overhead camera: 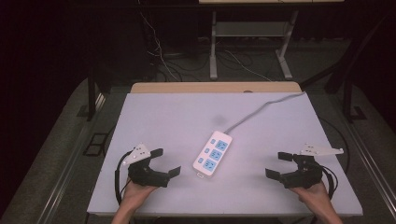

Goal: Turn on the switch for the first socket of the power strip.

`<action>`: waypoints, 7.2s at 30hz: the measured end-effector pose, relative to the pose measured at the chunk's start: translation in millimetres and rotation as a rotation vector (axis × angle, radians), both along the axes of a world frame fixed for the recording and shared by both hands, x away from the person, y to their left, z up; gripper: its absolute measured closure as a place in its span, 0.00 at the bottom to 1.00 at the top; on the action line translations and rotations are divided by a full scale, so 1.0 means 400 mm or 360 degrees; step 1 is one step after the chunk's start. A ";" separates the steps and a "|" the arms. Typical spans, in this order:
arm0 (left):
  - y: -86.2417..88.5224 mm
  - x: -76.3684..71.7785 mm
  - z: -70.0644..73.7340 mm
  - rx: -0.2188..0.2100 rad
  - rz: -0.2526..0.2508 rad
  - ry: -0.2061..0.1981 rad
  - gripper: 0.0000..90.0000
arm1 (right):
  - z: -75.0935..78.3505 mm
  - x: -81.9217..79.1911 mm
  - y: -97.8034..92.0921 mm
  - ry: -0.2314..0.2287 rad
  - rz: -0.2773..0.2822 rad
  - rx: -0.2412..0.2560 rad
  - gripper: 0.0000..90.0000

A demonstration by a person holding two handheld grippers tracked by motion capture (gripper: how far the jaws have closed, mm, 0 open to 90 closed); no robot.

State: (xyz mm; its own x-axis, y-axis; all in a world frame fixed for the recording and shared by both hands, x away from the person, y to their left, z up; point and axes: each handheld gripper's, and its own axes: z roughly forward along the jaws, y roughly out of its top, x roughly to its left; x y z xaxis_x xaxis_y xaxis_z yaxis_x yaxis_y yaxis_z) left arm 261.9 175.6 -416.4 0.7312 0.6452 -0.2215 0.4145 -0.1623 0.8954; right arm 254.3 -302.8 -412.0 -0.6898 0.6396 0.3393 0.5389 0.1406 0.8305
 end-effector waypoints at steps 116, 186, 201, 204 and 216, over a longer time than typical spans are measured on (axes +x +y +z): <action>-0.228 0.271 0.159 0.0413 -0.0388 0.0166 0.00 | -0.009 0.002 -0.001 0.0024 0.0004 -0.0098 0.00; -0.379 0.361 0.060 0.0809 -0.0592 0.0290 0.94 | -0.027 0.009 0.000 0.0091 0.0060 -0.0163 0.00; -0.392 0.363 0.036 0.0887 -0.0580 0.0296 0.99 | -0.028 0.009 -0.001 0.0098 0.0066 -0.0165 0.00; -0.392 0.363 0.036 0.0888 -0.0578 0.0296 0.99 | -0.029 0.010 -0.001 0.0098 0.0067 -0.0166 0.00; -0.385 0.367 0.033 0.0858 -0.0581 0.0333 0.99 | -0.028 0.009 0.000 0.0100 0.0073 -0.0169 0.00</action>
